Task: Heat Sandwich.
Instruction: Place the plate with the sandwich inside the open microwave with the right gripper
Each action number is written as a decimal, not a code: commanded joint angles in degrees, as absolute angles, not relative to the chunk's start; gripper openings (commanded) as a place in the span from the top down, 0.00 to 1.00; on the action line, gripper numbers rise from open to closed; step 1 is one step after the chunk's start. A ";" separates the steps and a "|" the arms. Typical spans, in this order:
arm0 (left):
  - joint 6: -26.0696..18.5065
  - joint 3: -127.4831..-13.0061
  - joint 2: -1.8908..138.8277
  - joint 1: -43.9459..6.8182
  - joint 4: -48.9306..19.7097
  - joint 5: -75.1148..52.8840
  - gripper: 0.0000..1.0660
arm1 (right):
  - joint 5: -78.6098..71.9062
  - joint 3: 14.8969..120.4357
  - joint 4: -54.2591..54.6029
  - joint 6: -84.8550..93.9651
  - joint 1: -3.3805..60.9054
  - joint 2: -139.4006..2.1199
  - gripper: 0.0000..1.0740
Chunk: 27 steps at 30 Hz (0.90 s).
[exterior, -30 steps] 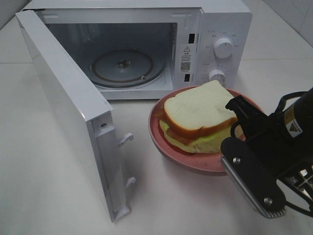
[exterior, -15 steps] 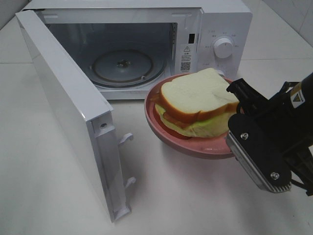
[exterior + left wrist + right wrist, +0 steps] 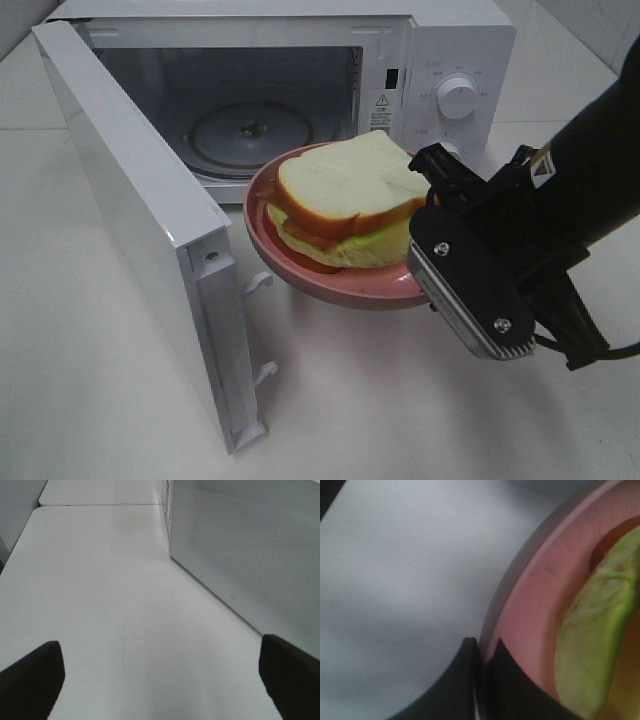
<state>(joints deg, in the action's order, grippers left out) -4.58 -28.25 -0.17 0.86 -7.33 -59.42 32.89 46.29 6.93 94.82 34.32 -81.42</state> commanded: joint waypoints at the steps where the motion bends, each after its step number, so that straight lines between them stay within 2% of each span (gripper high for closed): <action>1: -4.35 -28.13 -1.78 0.80 -7.73 -58.90 0.03 | 32.03 48.99 7.62 95.86 34.89 -83.48 1.00; 27: -4.35 -28.13 -1.78 0.80 -7.73 -58.90 0.03 | 32.20 65.95 10.60 100.50 36.15 -98.32 1.00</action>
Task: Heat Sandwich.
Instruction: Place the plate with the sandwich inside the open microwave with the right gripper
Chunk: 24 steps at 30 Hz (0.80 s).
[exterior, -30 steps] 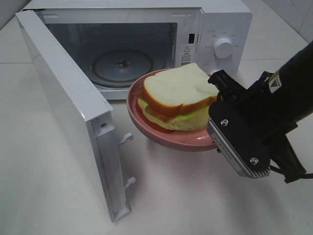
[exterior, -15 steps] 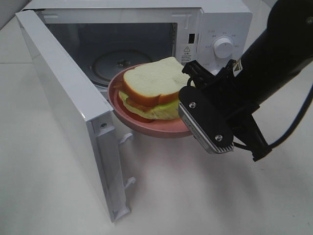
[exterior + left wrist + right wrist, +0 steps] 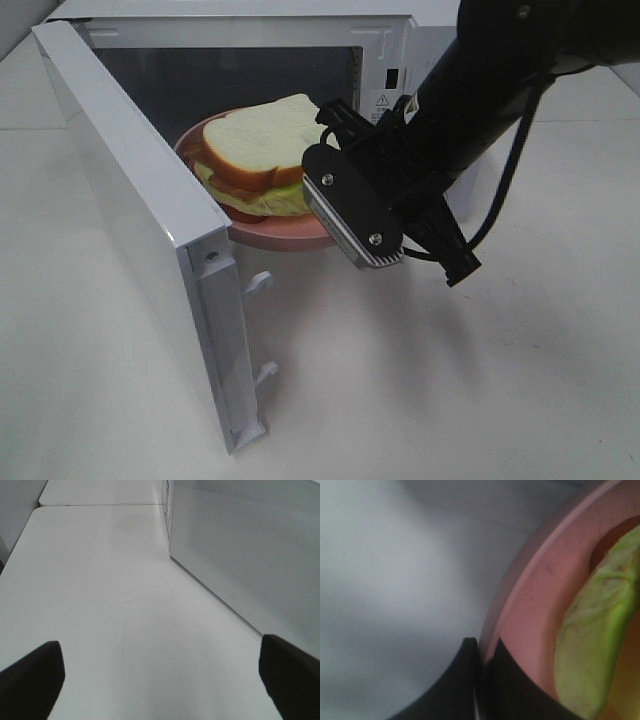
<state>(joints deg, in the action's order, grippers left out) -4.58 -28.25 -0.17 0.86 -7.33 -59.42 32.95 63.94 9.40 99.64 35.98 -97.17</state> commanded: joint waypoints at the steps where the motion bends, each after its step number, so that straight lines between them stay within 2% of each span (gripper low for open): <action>1: -4.35 -28.13 -1.78 0.80 -7.73 -58.90 0.03 | 32.26 66.63 10.60 100.50 36.15 -98.89 1.00; 24: -4.35 -28.13 -1.78 0.80 -7.73 -58.90 0.03 | 35.81 84.45 9.80 99.41 36.21 -113.73 1.00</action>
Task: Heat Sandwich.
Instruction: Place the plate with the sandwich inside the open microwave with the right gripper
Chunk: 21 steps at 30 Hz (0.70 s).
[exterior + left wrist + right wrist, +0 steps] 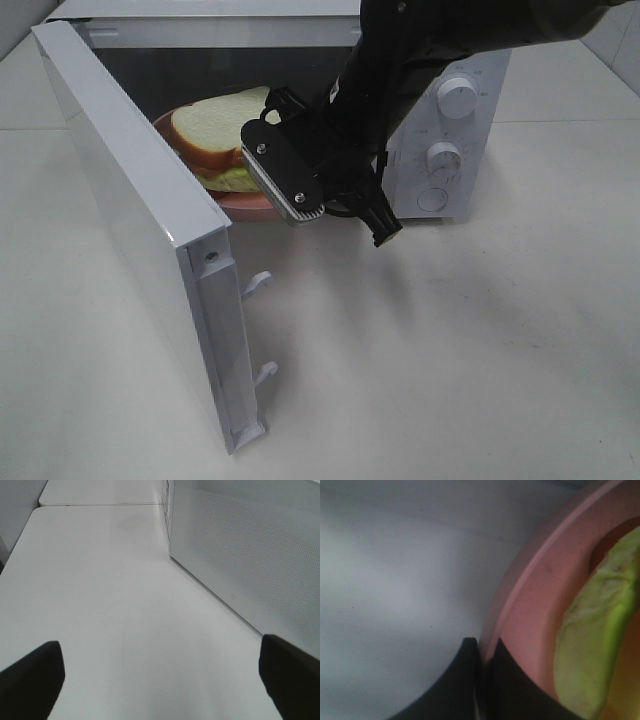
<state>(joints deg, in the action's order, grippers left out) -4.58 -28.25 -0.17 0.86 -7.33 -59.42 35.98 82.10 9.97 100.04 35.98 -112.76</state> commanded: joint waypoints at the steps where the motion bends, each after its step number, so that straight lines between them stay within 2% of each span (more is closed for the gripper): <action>1: -4.35 -28.13 -1.78 0.80 -7.73 -58.90 0.03 | 35.81 84.45 9.80 99.41 36.21 -113.73 1.00; 21: -4.35 -28.13 -1.78 0.80 -7.73 -58.90 0.03 | 40.79 99.75 -0.52 86.12 36.21 -124.27 1.00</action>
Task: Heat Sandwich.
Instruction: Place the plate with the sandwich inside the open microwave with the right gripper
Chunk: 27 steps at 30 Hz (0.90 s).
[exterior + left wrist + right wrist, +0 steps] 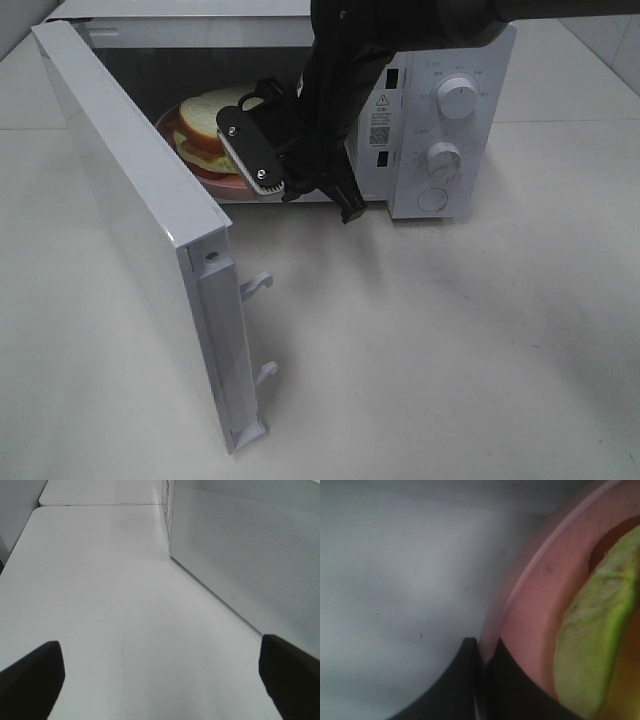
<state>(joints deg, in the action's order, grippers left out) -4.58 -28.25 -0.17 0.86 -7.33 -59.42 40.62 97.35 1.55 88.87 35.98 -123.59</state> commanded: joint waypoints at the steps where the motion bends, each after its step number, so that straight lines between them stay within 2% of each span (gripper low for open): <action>1: -4.35 -28.13 -1.78 0.80 -7.73 -58.90 0.03 | 41.20 100.78 -1.15 85.26 36.21 -124.90 1.00; 27: -4.35 -28.13 -1.78 0.80 -7.73 -58.90 0.03 | 45.44 123.87 -4.58 72.65 35.92 -140.72 0.98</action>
<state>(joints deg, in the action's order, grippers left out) -4.58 -28.25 -0.17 0.86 -7.33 -59.42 46.35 122.44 -4.13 73.45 35.98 -140.37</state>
